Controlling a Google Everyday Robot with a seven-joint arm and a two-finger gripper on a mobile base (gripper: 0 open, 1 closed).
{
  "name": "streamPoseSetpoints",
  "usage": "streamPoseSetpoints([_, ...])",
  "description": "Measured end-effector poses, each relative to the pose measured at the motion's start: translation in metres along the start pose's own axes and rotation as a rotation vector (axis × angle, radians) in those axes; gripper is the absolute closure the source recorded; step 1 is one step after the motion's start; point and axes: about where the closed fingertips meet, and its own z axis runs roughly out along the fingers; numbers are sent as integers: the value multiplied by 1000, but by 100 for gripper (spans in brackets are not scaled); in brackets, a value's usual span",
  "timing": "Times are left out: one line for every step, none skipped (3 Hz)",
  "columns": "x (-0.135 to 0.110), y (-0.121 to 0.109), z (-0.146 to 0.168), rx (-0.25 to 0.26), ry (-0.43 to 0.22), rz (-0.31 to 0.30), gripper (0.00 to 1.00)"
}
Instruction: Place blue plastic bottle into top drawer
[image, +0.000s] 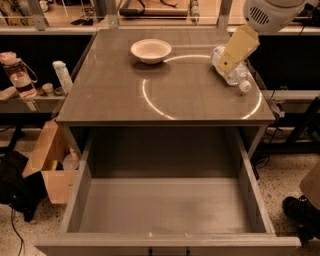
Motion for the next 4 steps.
streamPoseSetpoints([-8, -10, 15, 8, 9, -8, 0])
streamPoseSetpoints([-16, -29, 37, 25, 27, -4, 0])
streamPoseSetpoints([-20, -48, 57, 48, 29, -4, 0])
streamPoseSetpoints([-19, -72, 81, 63, 48, 2, 0])
